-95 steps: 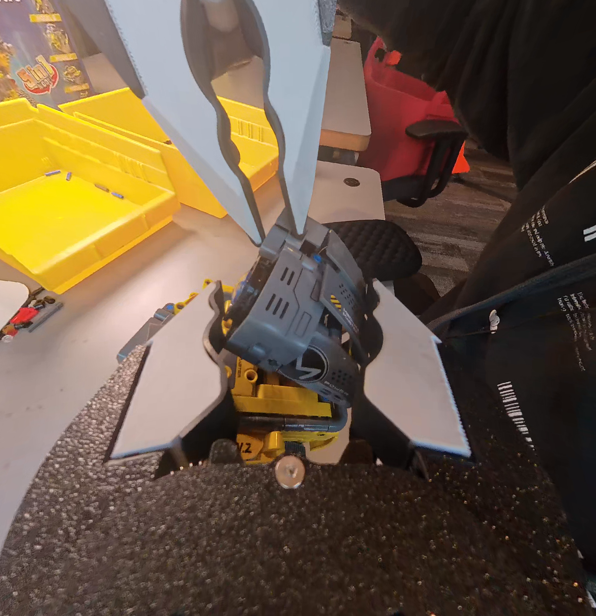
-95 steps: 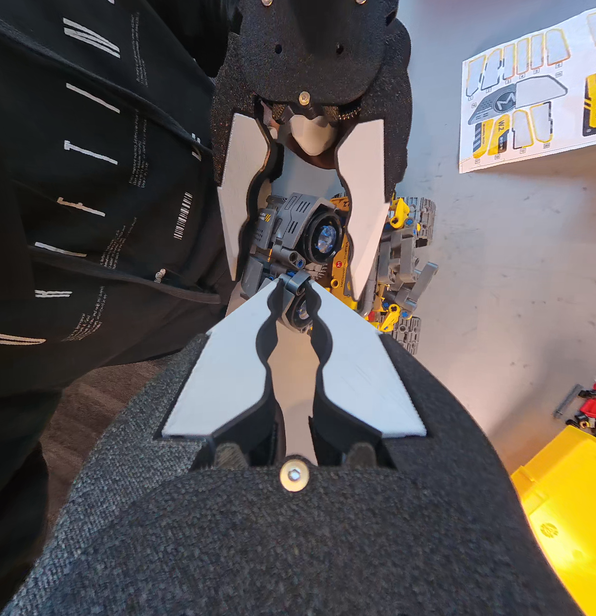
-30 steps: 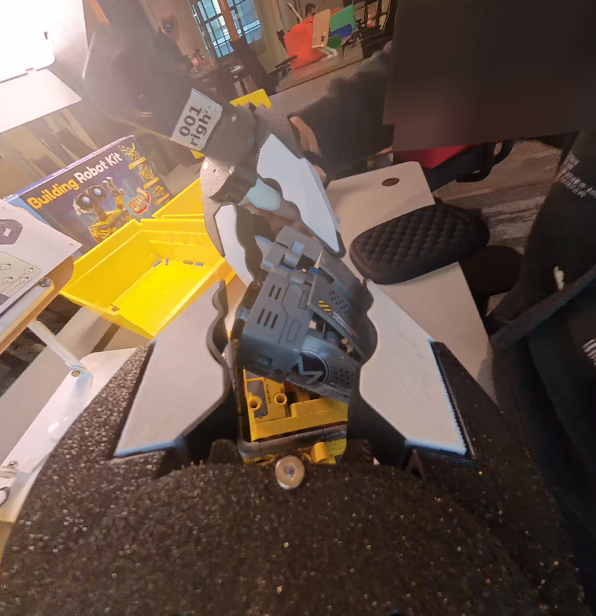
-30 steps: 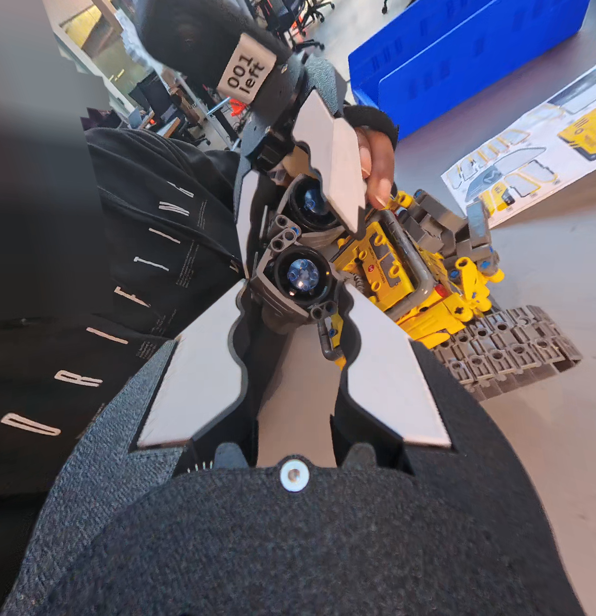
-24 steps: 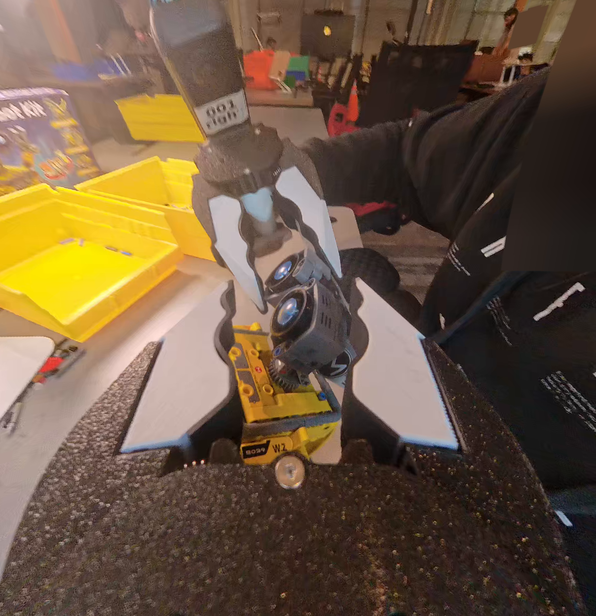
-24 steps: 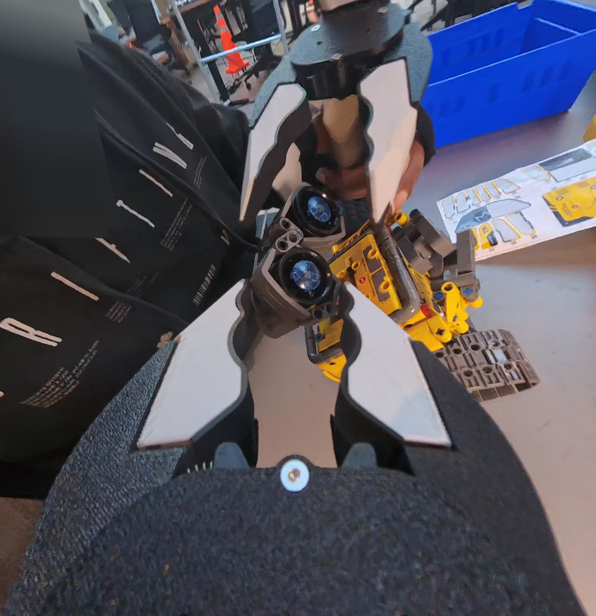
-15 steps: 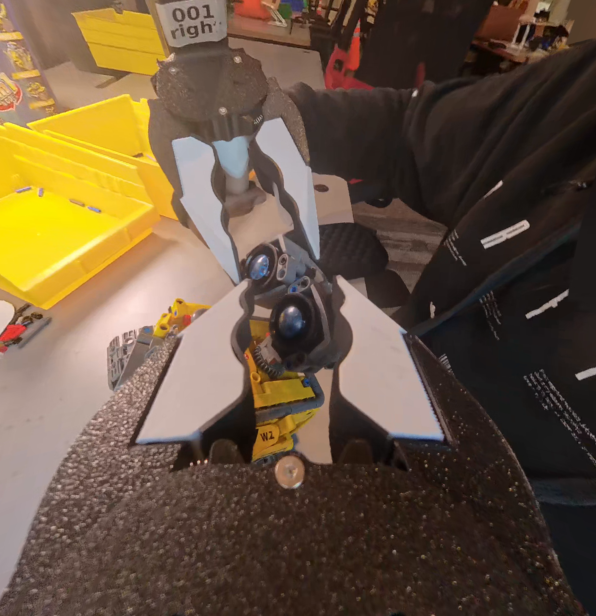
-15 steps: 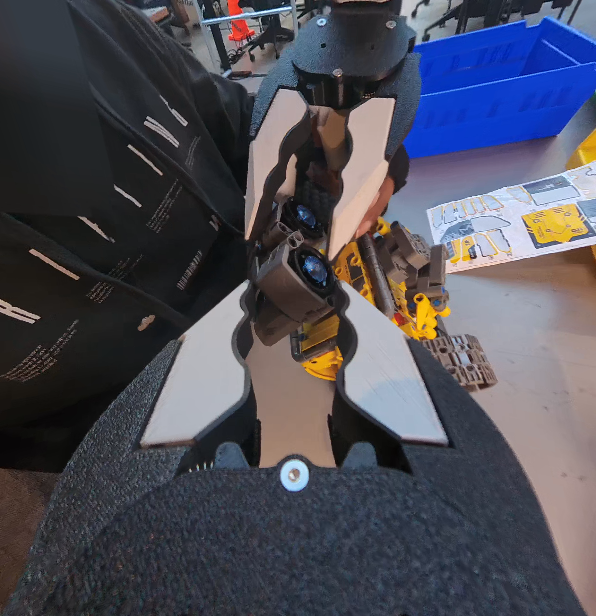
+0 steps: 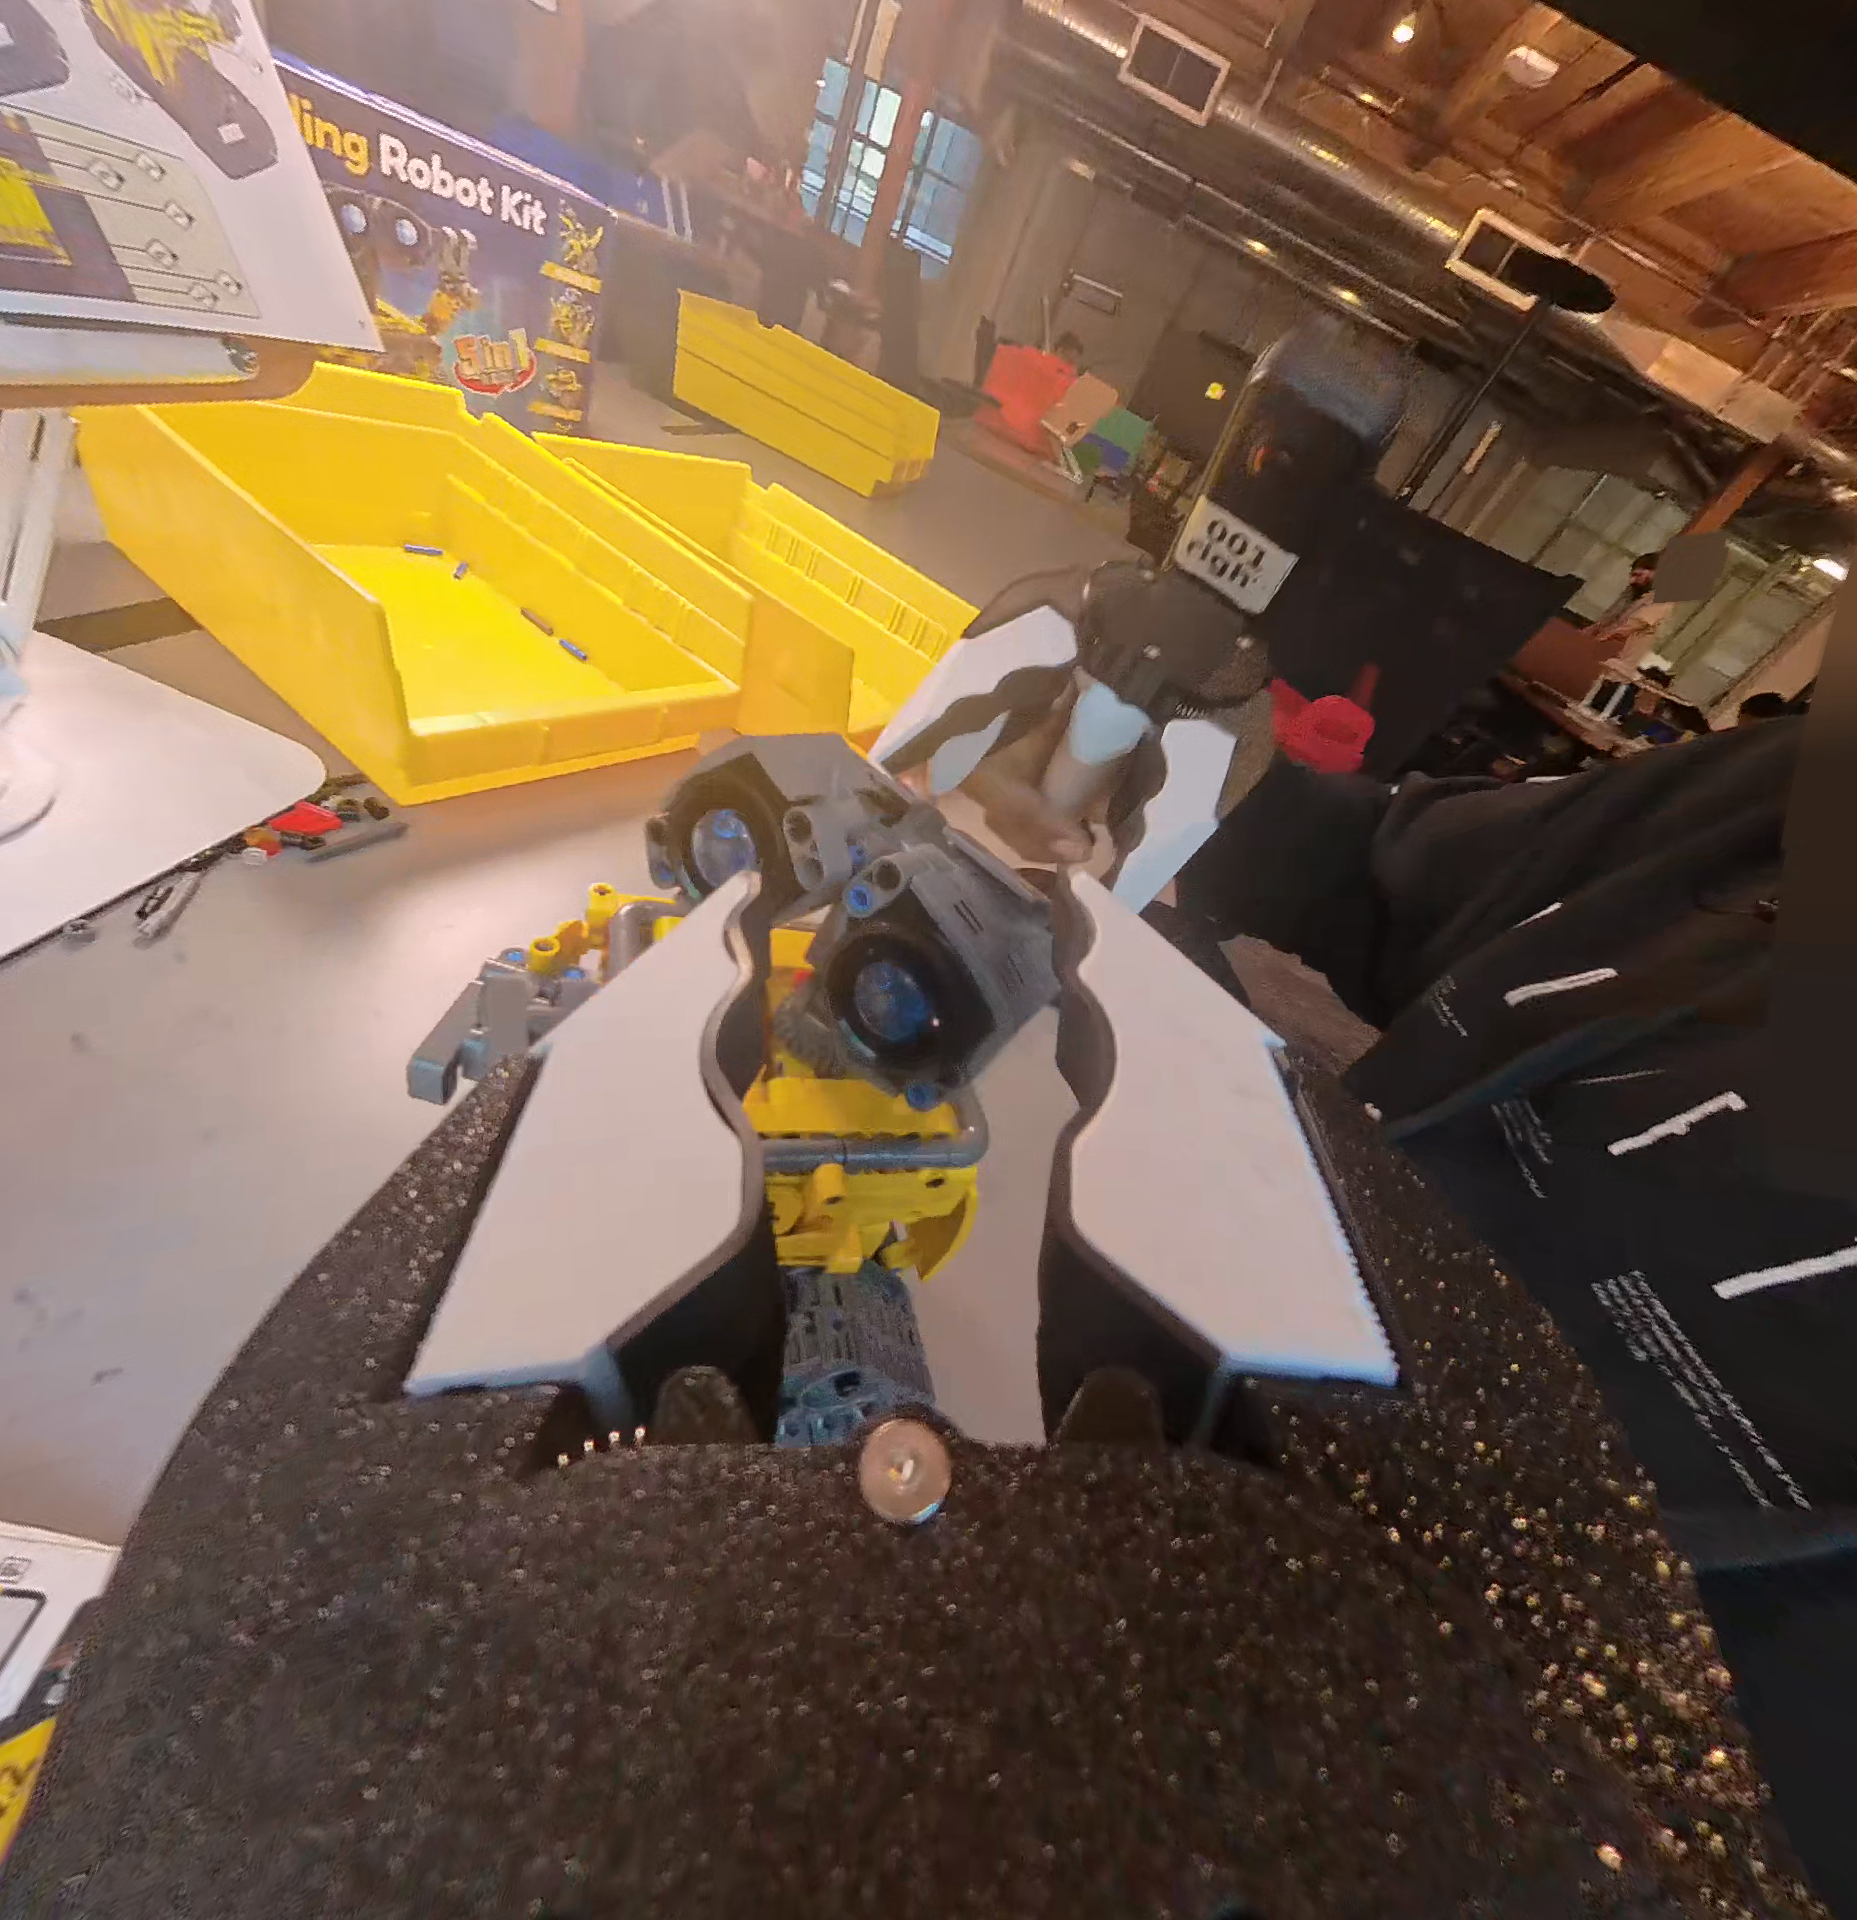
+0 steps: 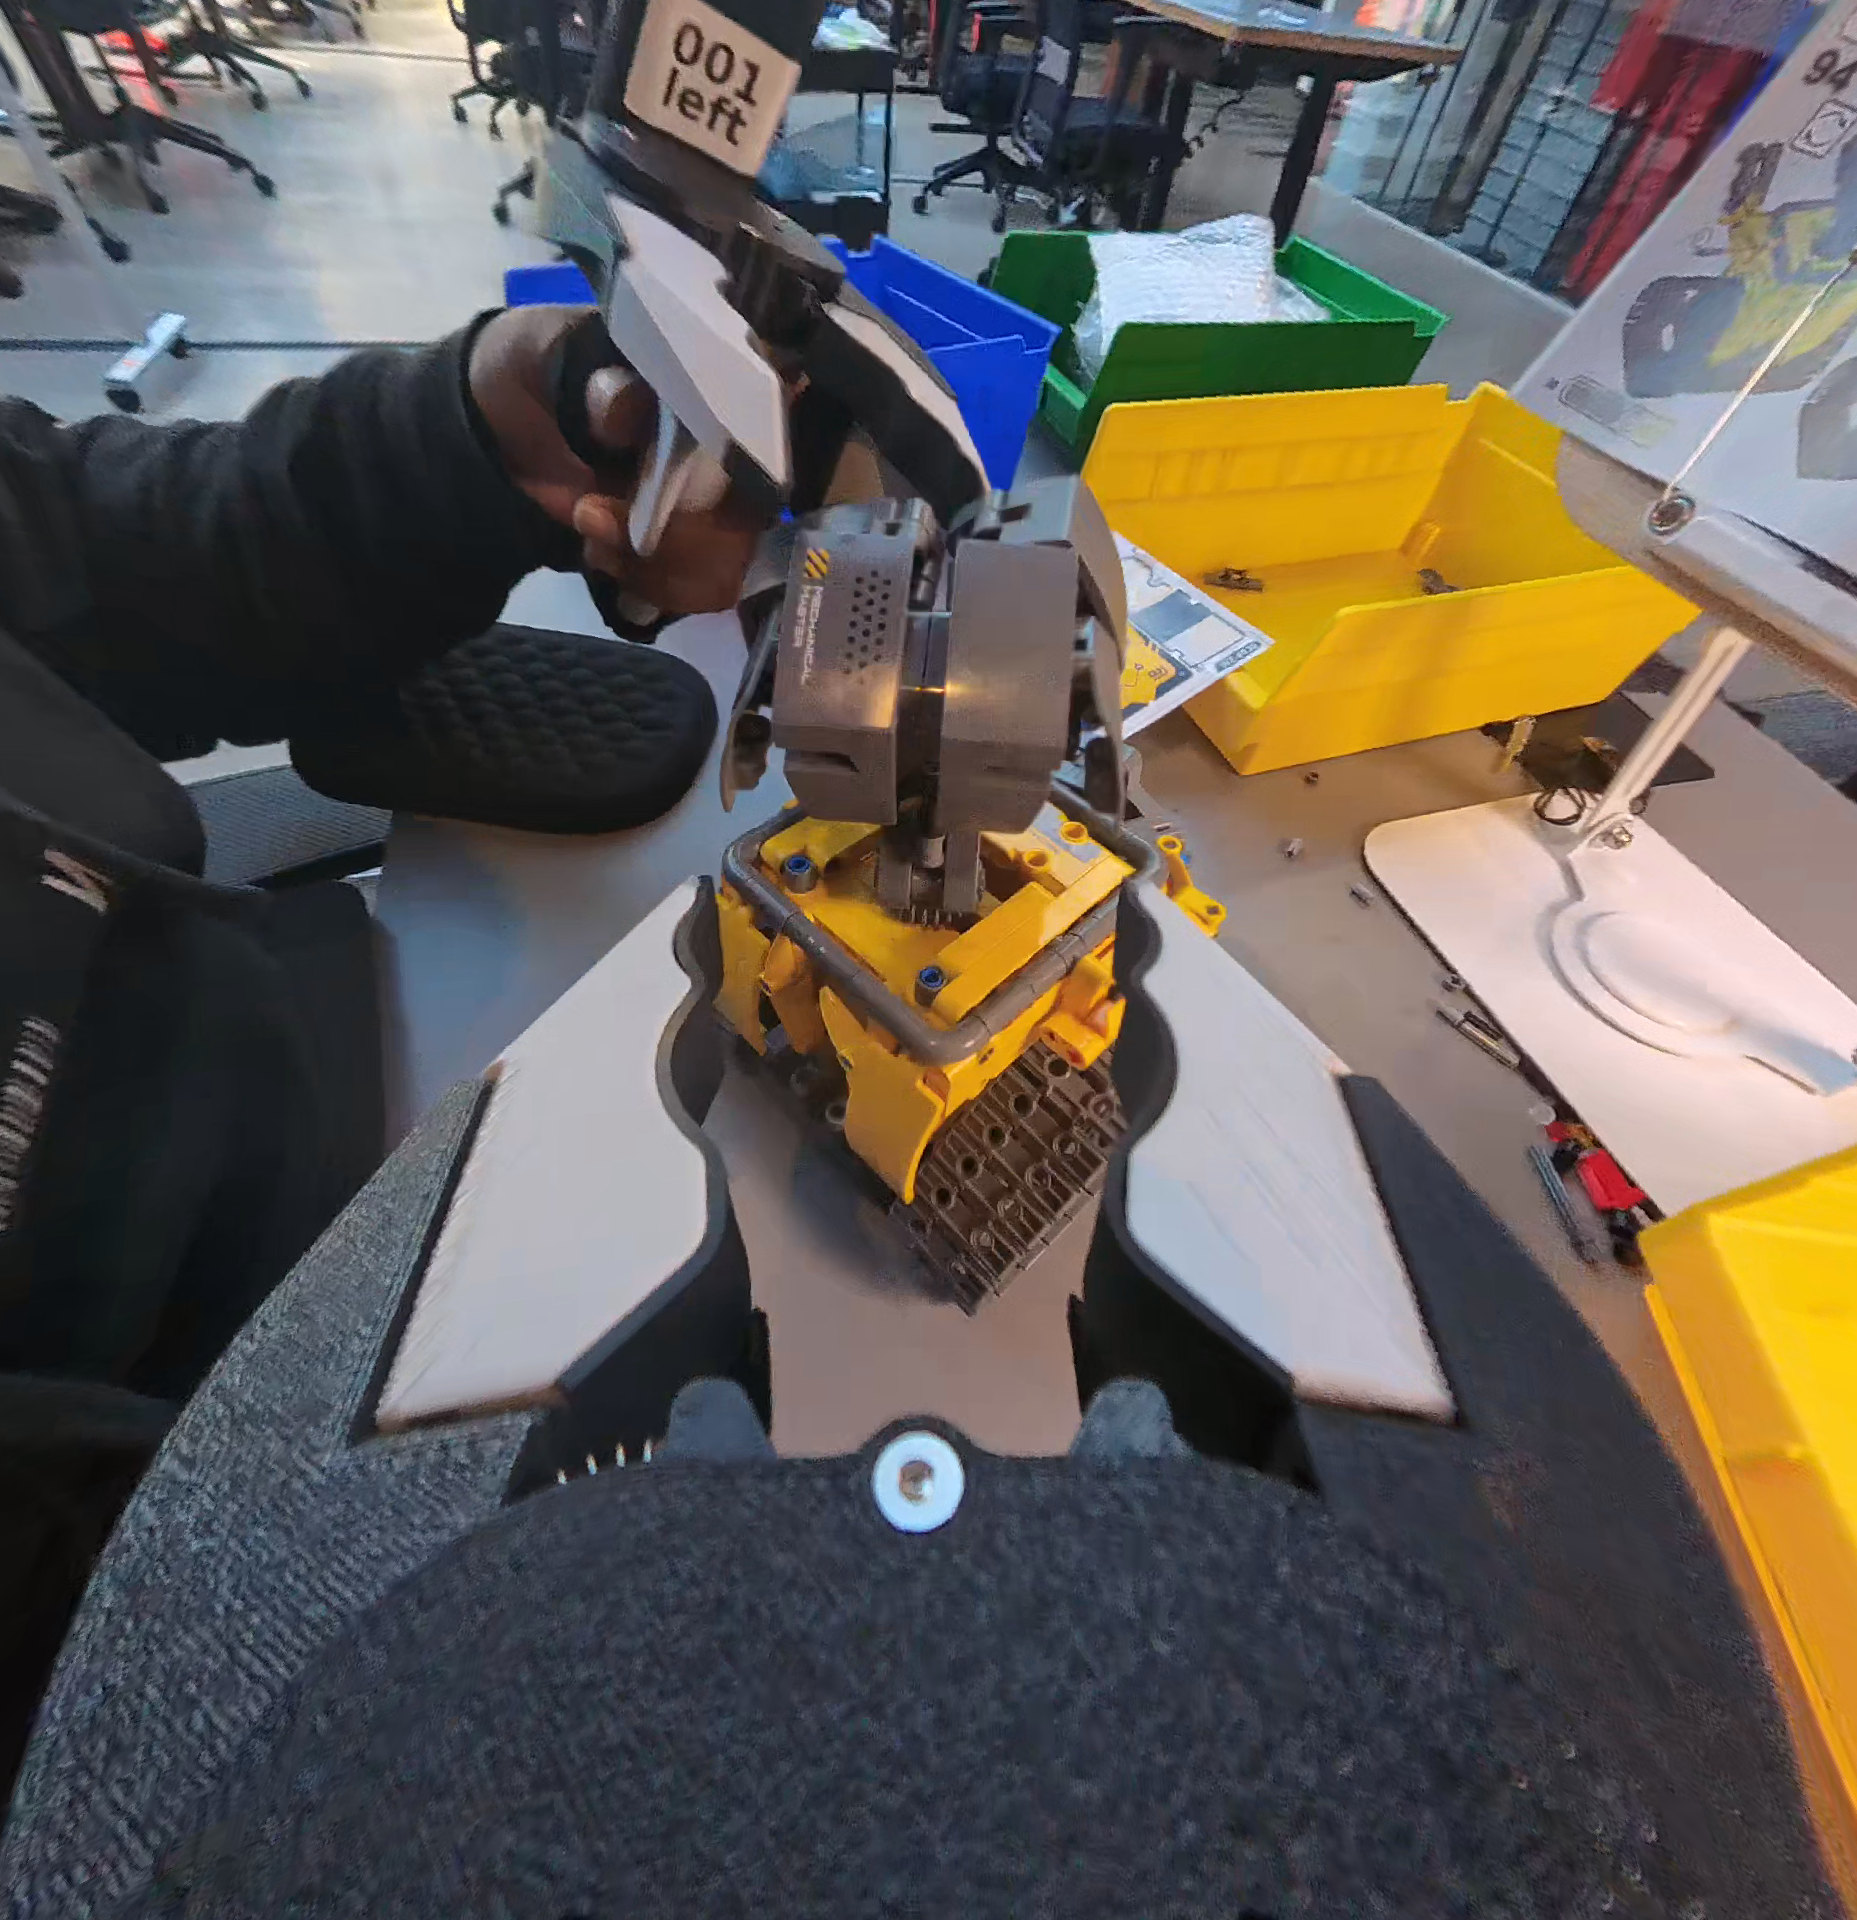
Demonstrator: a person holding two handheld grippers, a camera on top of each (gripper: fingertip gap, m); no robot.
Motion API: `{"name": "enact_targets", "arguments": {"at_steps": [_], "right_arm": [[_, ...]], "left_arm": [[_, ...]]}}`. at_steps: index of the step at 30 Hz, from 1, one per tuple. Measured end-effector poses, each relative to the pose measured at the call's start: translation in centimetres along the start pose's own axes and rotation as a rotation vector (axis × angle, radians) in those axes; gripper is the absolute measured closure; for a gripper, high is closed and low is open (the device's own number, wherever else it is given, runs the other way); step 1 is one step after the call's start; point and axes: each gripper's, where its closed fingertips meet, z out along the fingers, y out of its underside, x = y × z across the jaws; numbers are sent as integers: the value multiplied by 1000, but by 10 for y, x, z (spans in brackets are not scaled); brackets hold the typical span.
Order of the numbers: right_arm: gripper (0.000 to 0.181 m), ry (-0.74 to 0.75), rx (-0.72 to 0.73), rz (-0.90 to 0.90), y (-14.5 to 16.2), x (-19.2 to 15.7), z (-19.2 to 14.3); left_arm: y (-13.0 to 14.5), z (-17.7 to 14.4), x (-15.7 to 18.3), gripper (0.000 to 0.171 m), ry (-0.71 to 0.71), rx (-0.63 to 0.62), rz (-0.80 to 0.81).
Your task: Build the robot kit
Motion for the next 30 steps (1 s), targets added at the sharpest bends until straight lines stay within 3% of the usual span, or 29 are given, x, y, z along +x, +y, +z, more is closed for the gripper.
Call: {"name": "enact_targets", "arguments": {"at_steps": [5, 8, 10, 13, 15, 18, 21, 24, 26, 28, 30], "right_arm": [[98, 85, 26, -12, 10, -5, 18], [111, 168, 13, -41, 15, 22, 7], [110, 179, -3, -16, 20, 34, -6], [105, 34, 53, -3, 11, 9, -18], [99, 31, 52, -60, 10, -4, -17], [89, 91, 17, -161, 7, -20, -5], [83, 130, 63, -228, -5, -46, 16], [77, 200, 2, -413, 6, -54, 39], [79, 246, -33, -538, 13, -49, 44], [100, 260, -35, -623, 13, -44, 40], [101, 194, -40, -652, 14, -43, 36]], "left_arm": [[24, -12, 39, 116, 50, -44, 110], [49, -9, 71, 120, 99, -124, 231], [52, -14, 69, 127, 29, -127, 321], [54, -26, 54, 126, -55, -128, 352], [61, -31, 50, 126, -62, -150, 389], [71, -36, 52, 128, -38, -182, 474], [76, -35, 46, 121, -56, -215, 453], [74, -30, 51, 120, -57, -199, 516], [66, -32, 51, 118, -81, -165, 540], [58, -35, 47, 112, -120, -141, 568], [57, -36, 35, 103, -178, -157, 617]]}}
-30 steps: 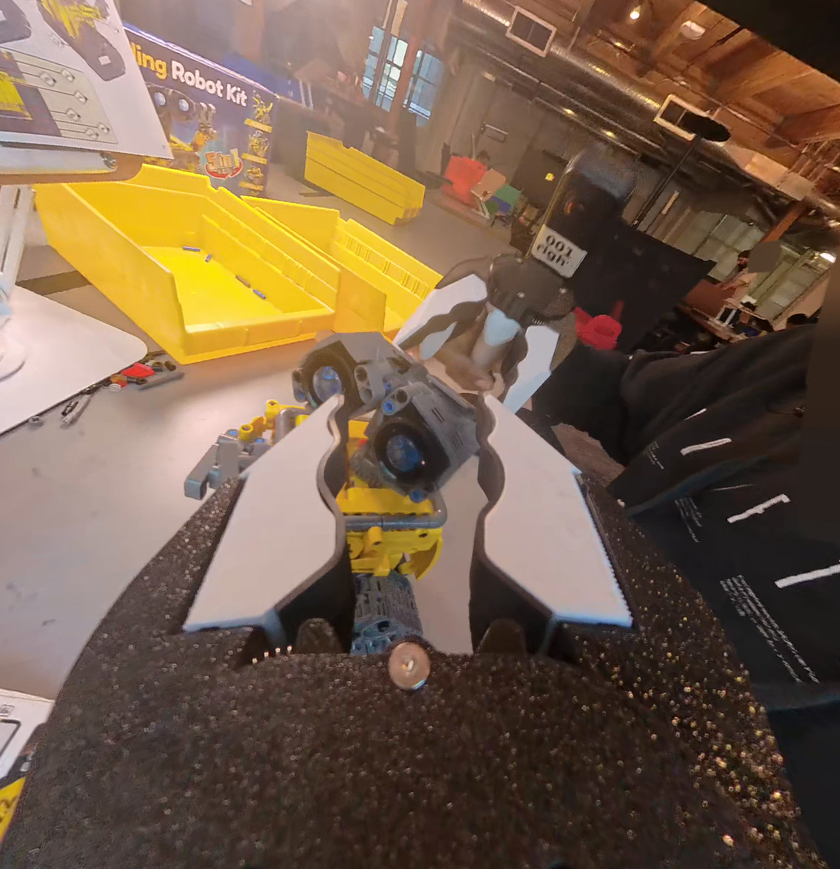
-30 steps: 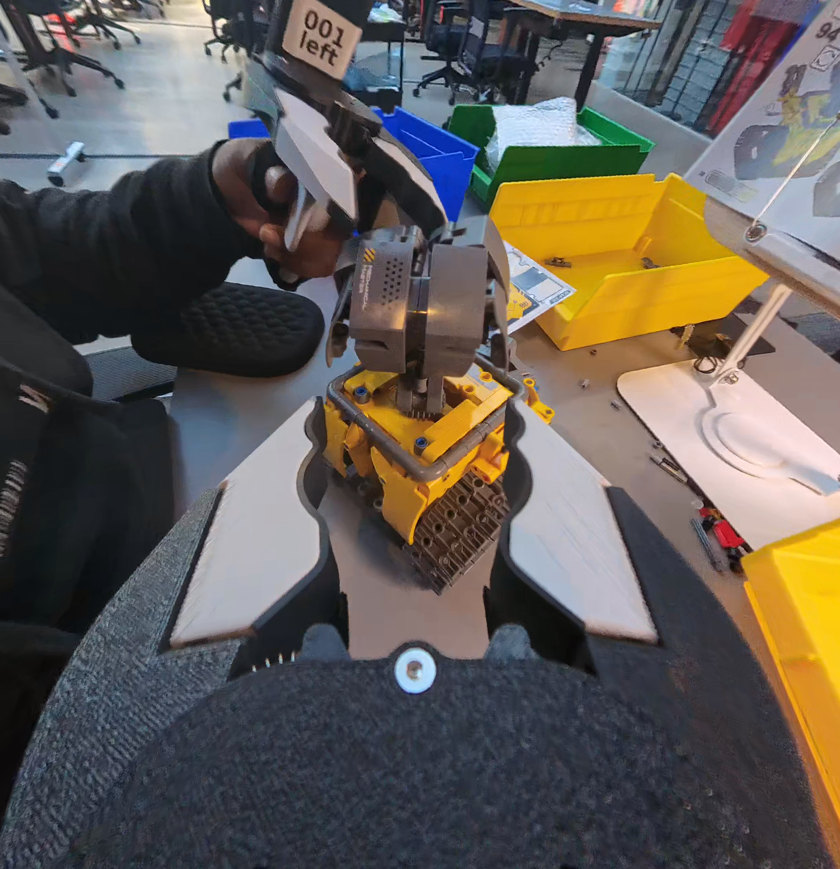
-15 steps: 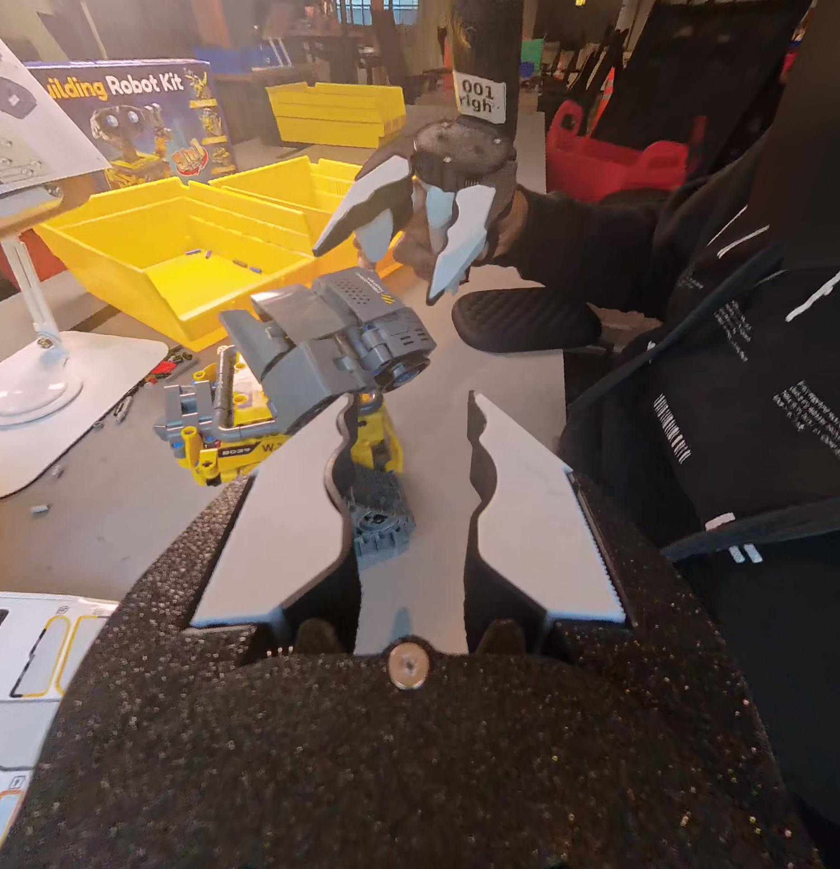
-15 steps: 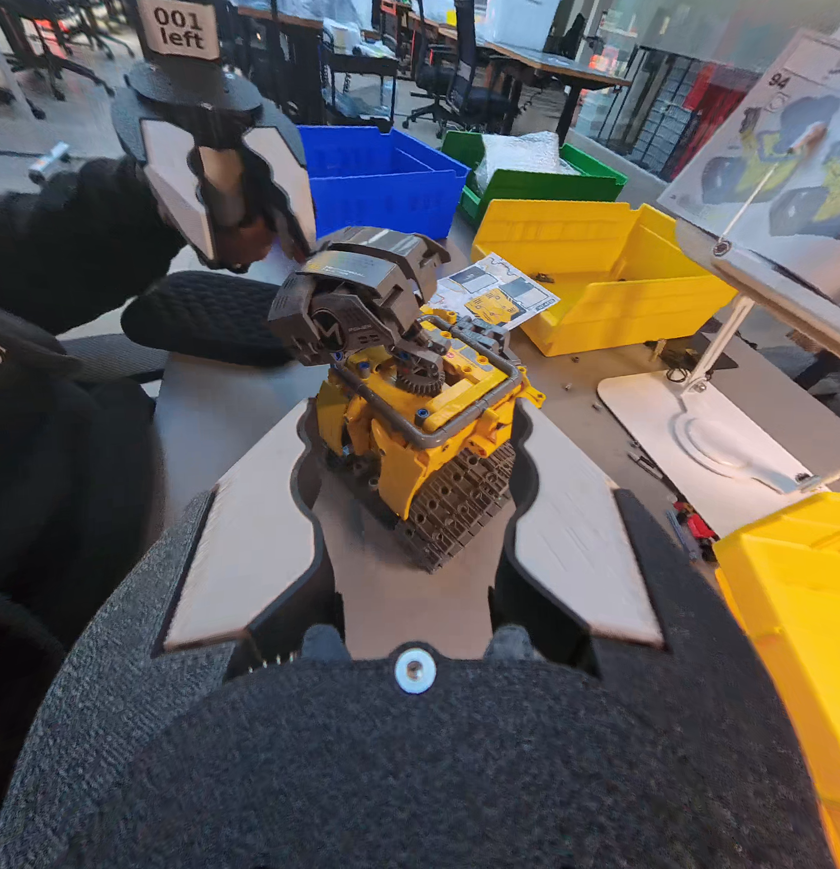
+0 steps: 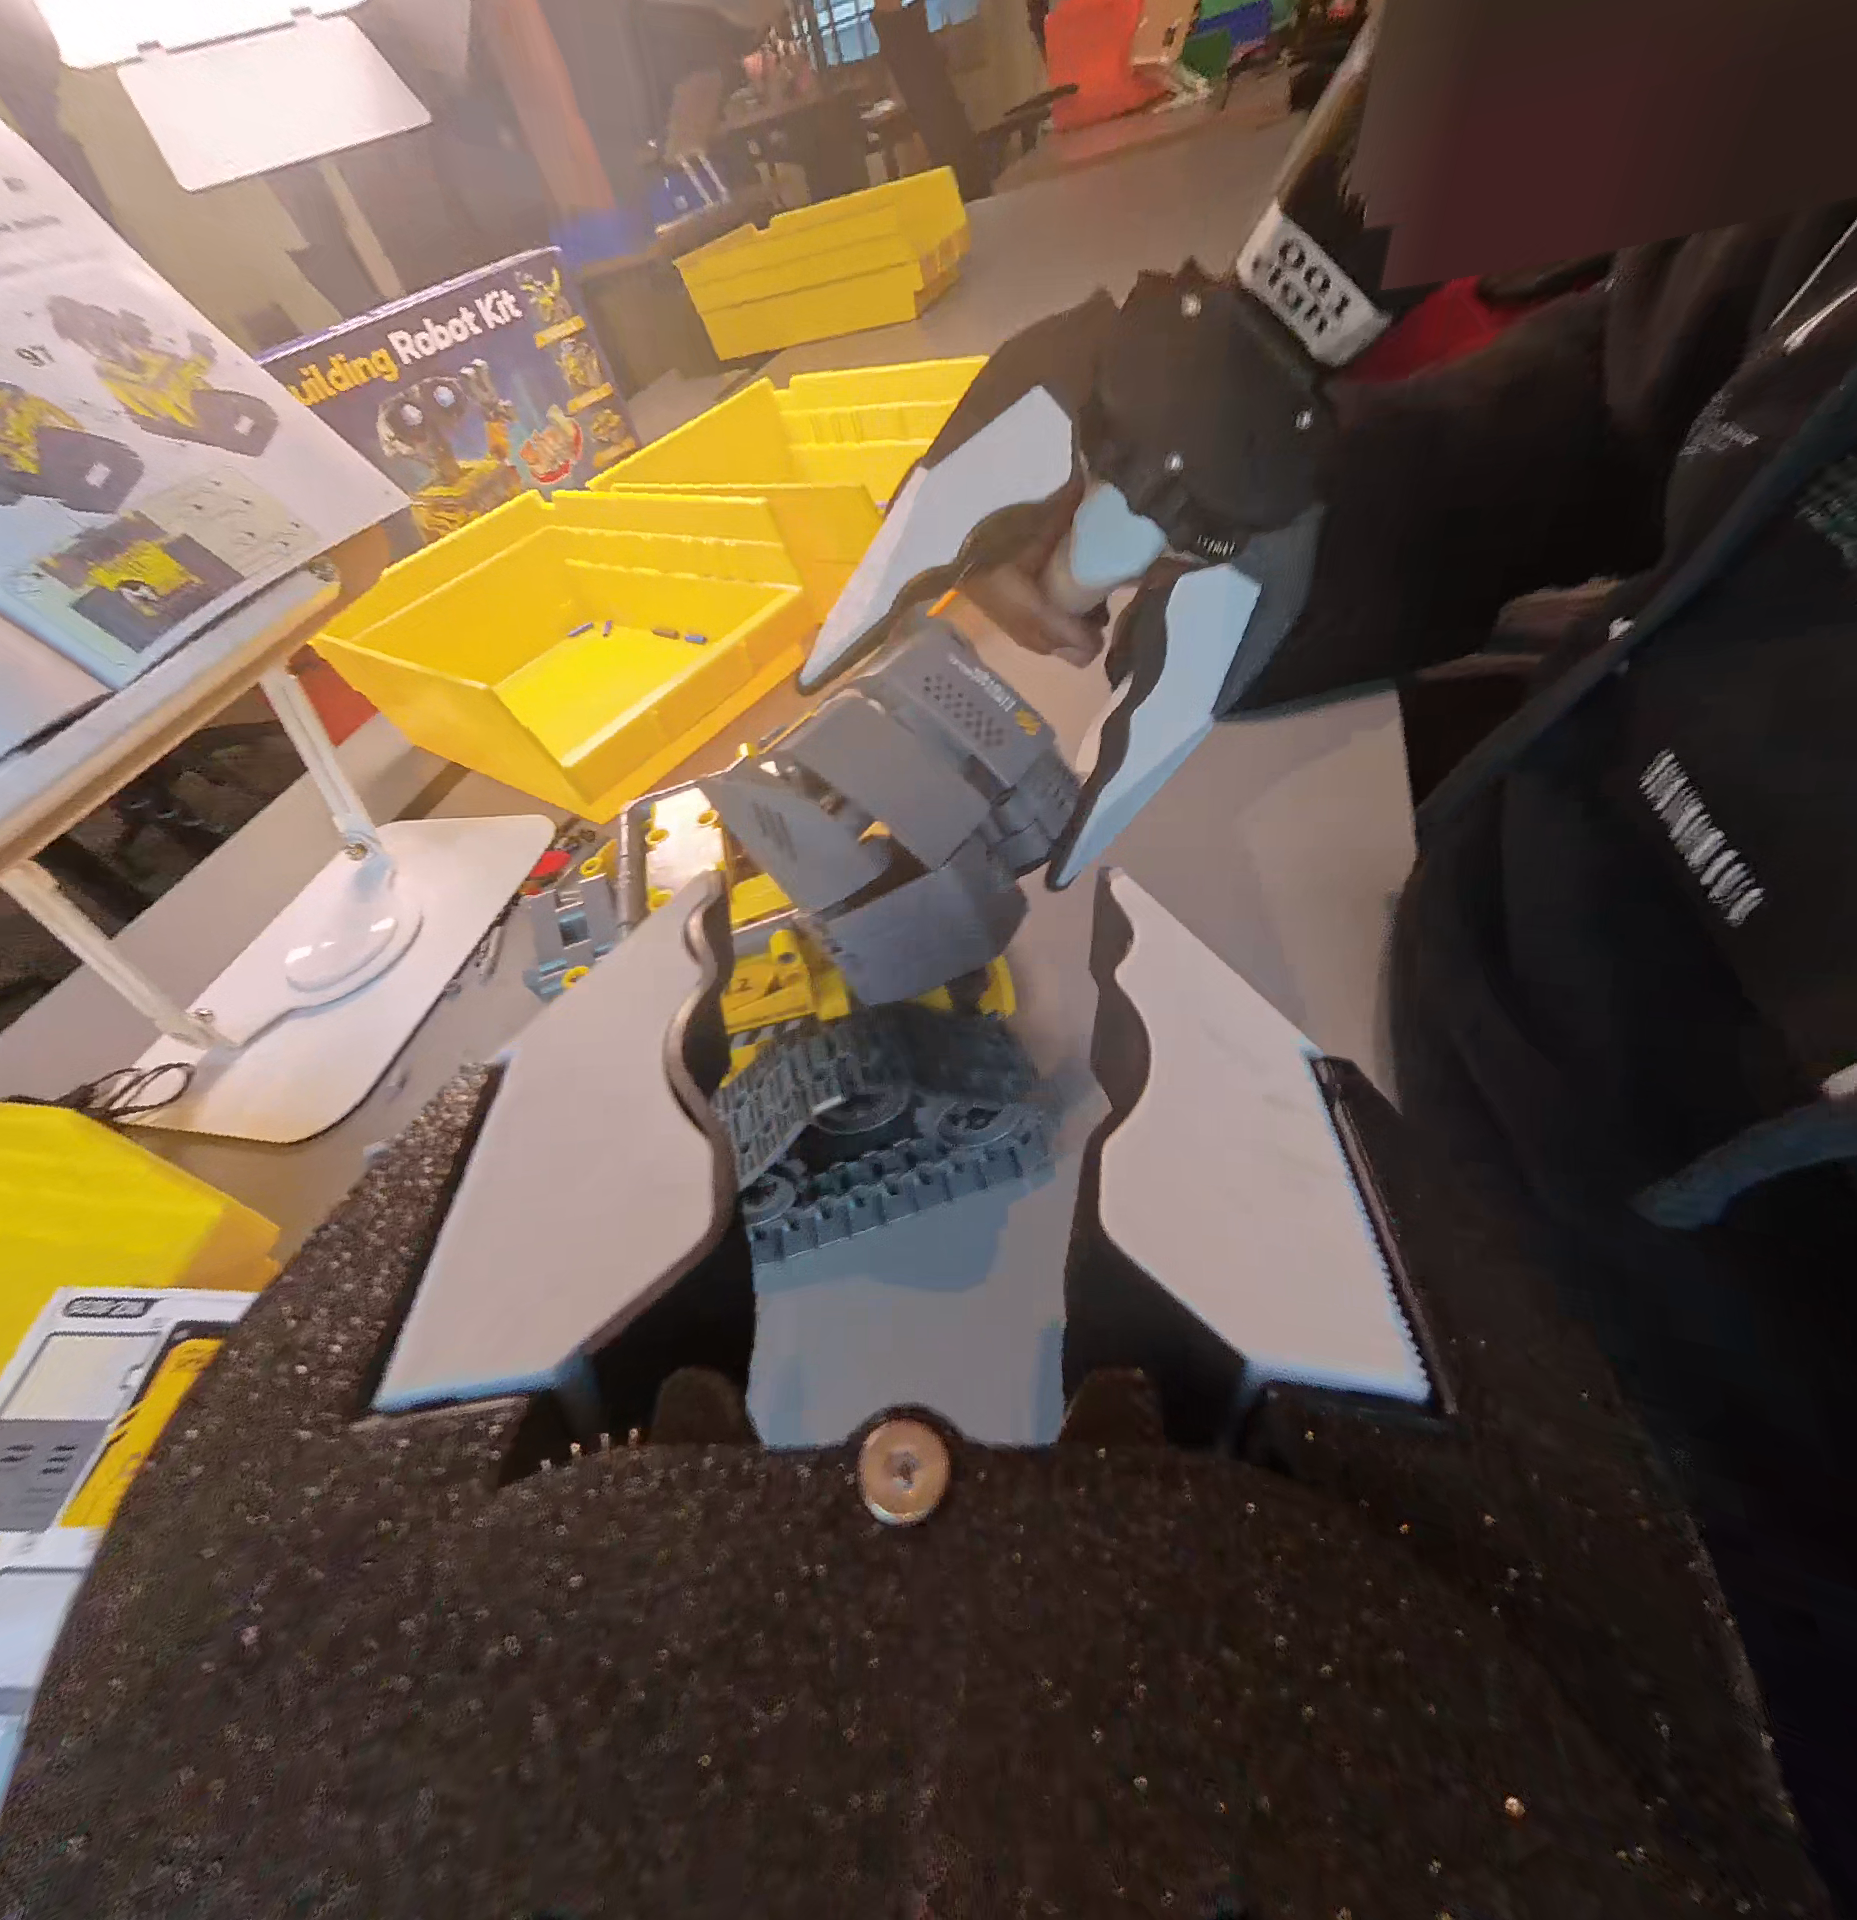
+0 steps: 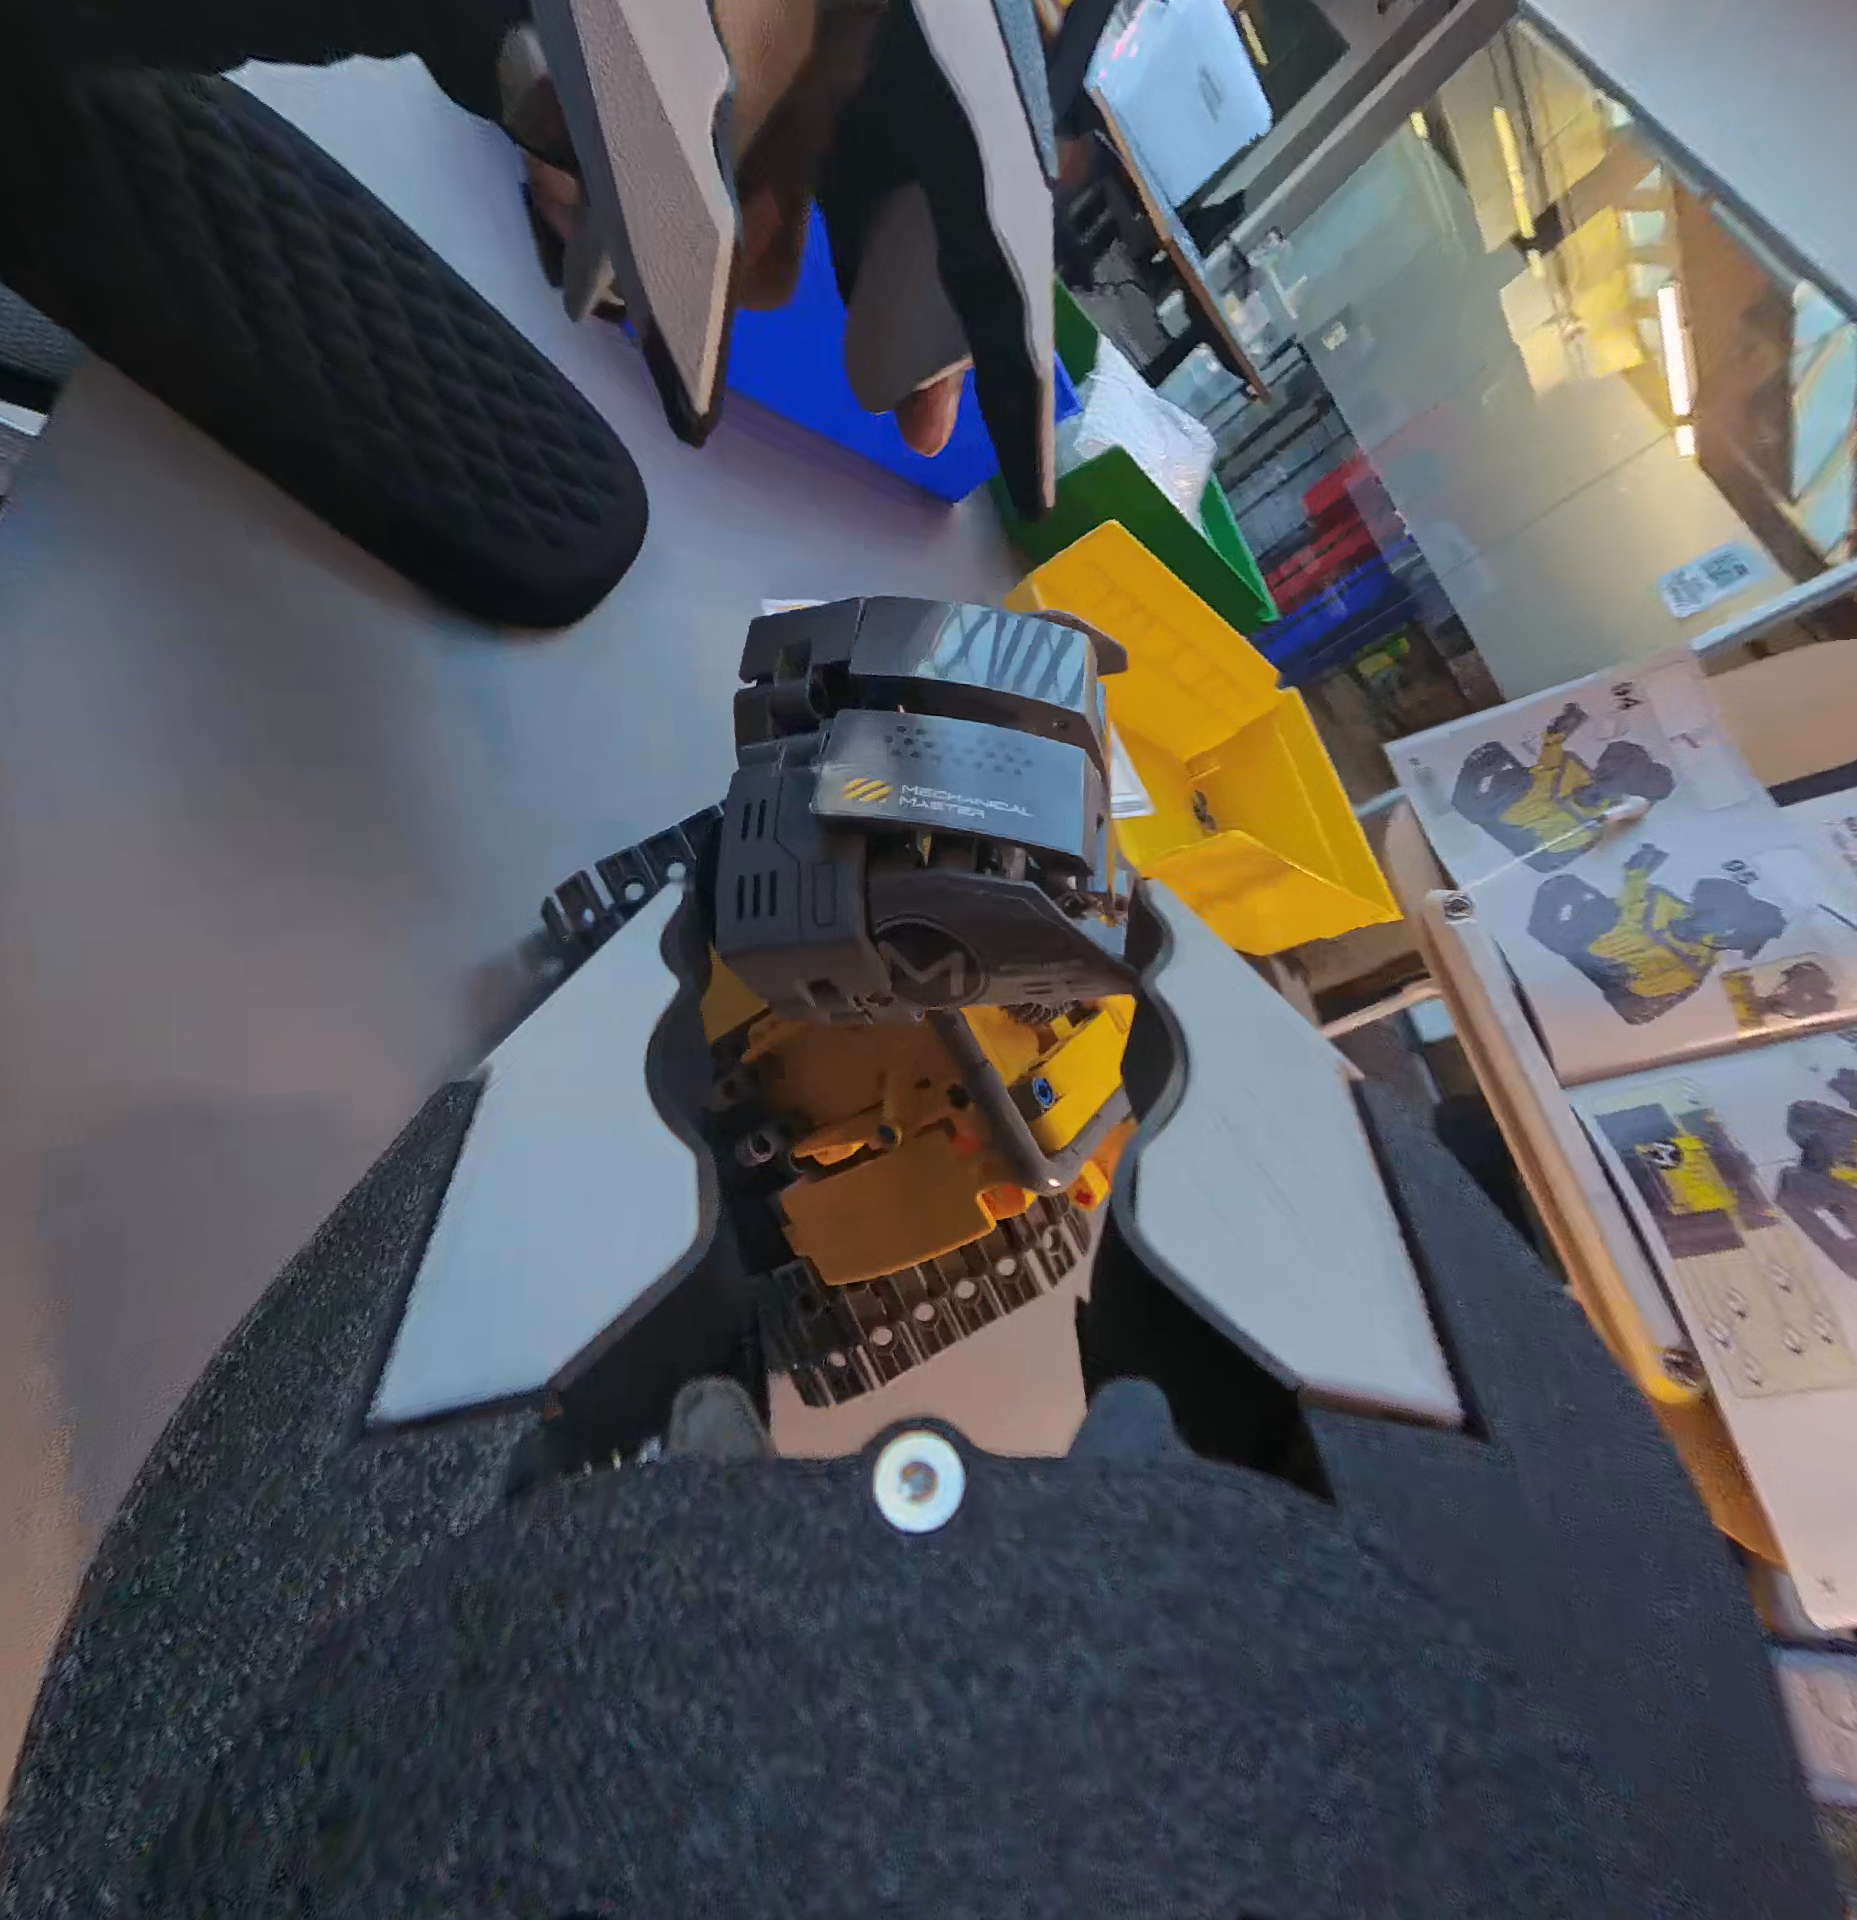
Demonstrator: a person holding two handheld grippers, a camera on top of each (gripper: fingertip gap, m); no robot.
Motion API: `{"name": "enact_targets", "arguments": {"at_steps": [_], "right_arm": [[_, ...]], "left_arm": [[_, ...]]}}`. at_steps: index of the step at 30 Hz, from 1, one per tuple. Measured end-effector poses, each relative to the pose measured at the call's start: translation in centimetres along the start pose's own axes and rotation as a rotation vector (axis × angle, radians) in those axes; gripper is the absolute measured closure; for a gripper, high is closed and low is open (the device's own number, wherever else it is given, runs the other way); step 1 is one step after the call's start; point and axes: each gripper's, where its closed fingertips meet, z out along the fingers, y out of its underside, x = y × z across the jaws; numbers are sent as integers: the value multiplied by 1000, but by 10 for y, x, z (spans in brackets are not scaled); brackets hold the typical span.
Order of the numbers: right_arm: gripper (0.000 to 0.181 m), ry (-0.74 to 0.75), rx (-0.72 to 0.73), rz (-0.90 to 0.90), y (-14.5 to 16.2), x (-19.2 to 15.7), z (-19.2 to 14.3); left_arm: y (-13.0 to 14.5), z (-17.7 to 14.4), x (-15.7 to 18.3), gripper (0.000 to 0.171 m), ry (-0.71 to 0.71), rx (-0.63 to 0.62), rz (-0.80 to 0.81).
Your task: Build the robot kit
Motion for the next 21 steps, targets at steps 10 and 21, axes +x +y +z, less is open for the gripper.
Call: {"name": "enact_targets", "arguments": {"at_steps": [10, 21], "right_arm": [[102, -597, 174, 540, 1, 31, -15], [102, -609, 185, 567, 0, 30, -15]], "left_arm": [[-31, 58, -23, 76, 66, 17, 61], [-26, 71, -19, 101, 60, -61, -15]]}}
